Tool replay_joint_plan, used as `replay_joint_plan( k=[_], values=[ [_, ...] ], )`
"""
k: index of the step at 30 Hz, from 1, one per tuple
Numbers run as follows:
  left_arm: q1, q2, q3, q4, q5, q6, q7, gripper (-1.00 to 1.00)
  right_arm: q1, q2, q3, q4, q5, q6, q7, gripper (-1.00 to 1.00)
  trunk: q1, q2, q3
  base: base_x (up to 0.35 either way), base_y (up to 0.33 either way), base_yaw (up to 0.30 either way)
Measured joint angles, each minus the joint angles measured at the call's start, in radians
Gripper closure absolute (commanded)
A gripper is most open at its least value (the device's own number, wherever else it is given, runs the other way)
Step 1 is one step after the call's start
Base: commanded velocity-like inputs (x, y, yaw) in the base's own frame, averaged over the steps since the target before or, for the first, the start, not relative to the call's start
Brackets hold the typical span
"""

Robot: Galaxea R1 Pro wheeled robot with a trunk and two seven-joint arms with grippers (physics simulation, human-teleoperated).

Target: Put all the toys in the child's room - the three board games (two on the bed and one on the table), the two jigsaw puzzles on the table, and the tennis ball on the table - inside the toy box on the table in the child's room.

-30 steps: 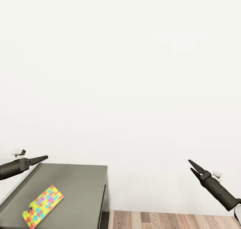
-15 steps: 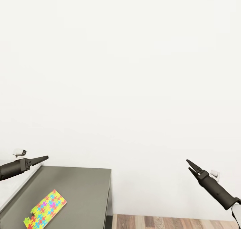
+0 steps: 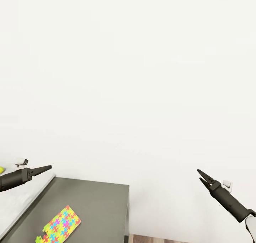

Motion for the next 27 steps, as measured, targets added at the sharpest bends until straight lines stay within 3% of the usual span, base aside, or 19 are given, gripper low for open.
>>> replay_joint_plan(
  k=[9,23,25,27],
  values=[
    [0.000,-0.001,-0.007,0.000,0.001,-0.001,0.000,-1.00,0.000,0.000,-0.001,0.001,0.000,0.000,0.002,-1.00,0.000,0.000,0.000,0.047,0.109,0.002],
    [-0.001,-0.001,-0.013,-0.002,-0.007,0.008,0.000,-1.00,-0.002,-0.003,0.000,0.008,0.001,0.008,-0.002,-1.00,0.000,0.000,0.003,0.002,0.004,-0.036],
    [-0.003,-0.001,-0.014,-0.001,-0.030,0.011,0.000,-1.00,-0.002,-0.001,0.002,0.010,0.005,0.006,-0.004,-1.00,0.000,0.000,0.004,0.000,0.000,-0.088],
    [-0.007,-0.002,-0.013,0.001,-0.089,0.013,0.092,-1.00,-0.003,0.000,0.006,0.031,0.010,0.002,-0.024,-1.00,0.000,0.000,0.005,0.000,0.000,-0.039]
  ],
)
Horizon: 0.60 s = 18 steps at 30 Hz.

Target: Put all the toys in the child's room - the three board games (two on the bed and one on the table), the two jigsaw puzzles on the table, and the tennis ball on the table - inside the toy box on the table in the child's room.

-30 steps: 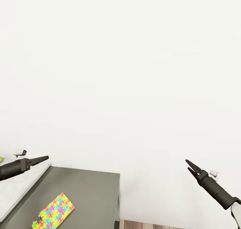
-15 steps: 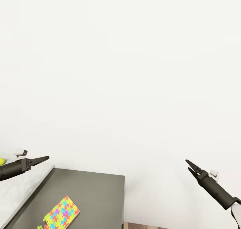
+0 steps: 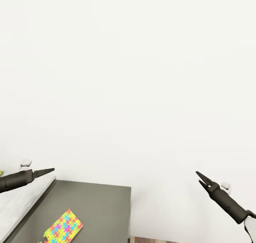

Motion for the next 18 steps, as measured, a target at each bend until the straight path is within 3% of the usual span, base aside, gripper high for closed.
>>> replay_joint_plan(
  k=[2,4,7,8,11,14,18],
  values=[
    [-0.004,-0.009,-0.001,0.006,-0.044,0.001,0.093,-1.00,-0.003,-0.001,0.010,0.030,0.001,0.001,-0.033,-1.00,0.000,0.000,0.000,0.000,0.000,-0.018],
    [-0.010,-0.038,-0.004,0.019,-0.082,0.003,0.201,-1.00,-0.005,-0.001,0.018,0.052,0.000,0.005,-0.066,-1.00,0.000,0.000,0.001,0.000,0.000,-0.009],
    [-0.036,-0.081,-0.012,0.057,-0.142,0.006,0.416,-1.00,-0.007,0.000,0.037,0.073,0.003,0.004,-0.109,-1.00,0.000,0.000,0.001,0.000,0.000,-0.004],
    [-0.048,-0.091,-0.014,0.071,-0.159,0.007,0.501,-1.00,-0.007,0.001,0.057,0.081,0.004,0.002,-0.132,-1.00,0.000,0.000,0.001,0.000,0.000,-0.002],
    [-0.064,-0.100,-0.018,0.091,-0.179,0.007,0.659,-1.00,-0.007,-0.002,0.129,0.094,0.006,-0.001,-0.198,-1.00,0.000,0.000,0.001,0.000,0.000,0.000],
    [-0.069,-0.102,-0.021,0.116,-0.187,0.004,0.732,-1.00,-0.008,-0.003,0.183,0.099,0.007,-0.002,-0.253,-1.00,0.000,0.000,0.001,0.000,0.000,0.000],
    [-0.070,-0.102,-0.034,0.174,-0.192,-0.009,0.764,-1.00,-0.008,-0.002,0.238,0.102,0.023,-0.001,-0.332,-1.00,0.000,0.000,0.001,0.000,0.000,0.000]
  ],
)
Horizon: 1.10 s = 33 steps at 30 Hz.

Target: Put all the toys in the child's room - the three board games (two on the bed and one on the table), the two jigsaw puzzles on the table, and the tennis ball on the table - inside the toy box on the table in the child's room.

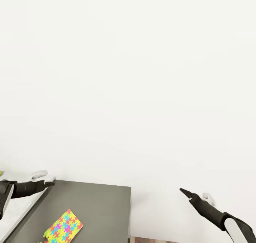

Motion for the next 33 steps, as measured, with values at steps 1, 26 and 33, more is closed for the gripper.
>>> replay_joint_plan(
  k=[1,26,33],
  values=[
    [0.000,0.000,-0.011,0.021,0.000,-0.013,0.008,-1.00,0.000,0.001,0.019,-0.001,0.017,0.002,-0.038,-1.00,0.000,0.000,0.000,0.000,0.000,0.000],
    [-0.003,-0.057,-0.189,0.202,0.002,-0.152,0.211,-1.00,-0.032,0.009,0.077,-0.016,0.108,0.017,-0.324,-1.00,0.000,0.000,0.000,0.000,0.000,0.000],
    [-0.003,-0.059,-0.264,0.238,0.005,-0.177,0.204,-1.00,-0.032,0.009,0.075,-0.015,0.107,0.016,-0.321,-1.00,0.000,0.000,-0.006,0.000,0.000,0.000]
  ],
)
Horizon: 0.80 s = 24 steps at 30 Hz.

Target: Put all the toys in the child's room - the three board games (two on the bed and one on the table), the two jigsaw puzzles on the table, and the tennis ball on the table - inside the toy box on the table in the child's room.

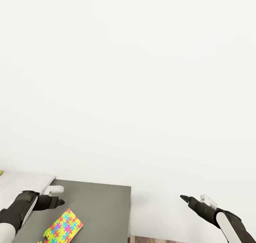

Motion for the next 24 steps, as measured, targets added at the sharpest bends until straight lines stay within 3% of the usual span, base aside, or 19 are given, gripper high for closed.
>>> replay_joint_plan(
  k=[6,11,16,24],
  values=[
    [0.000,0.003,-0.017,0.036,-0.003,-0.043,-0.088,-1.00,0.000,0.000,0.000,0.000,0.001,0.000,0.000,-1.00,0.000,0.000,-0.008,0.000,0.000,0.000],
    [0.000,0.004,-0.064,0.051,-0.006,-0.094,-0.176,-1.00,0.000,0.000,0.000,0.000,0.002,-0.001,0.001,-1.00,0.000,0.000,-0.016,0.000,0.000,0.000],
    [0.000,0.006,-0.094,0.054,-0.007,-0.104,-0.200,-1.00,0.000,0.000,0.000,0.000,0.003,-0.001,0.002,-1.00,0.000,0.000,-0.025,0.000,0.000,0.000],
    [0.000,0.007,-0.103,0.054,-0.007,-0.107,-0.206,-1.00,0.000,0.000,0.000,0.000,0.004,-0.001,0.003,-1.00,0.000,0.000,-0.038,0.000,0.000,0.000]
  ],
)
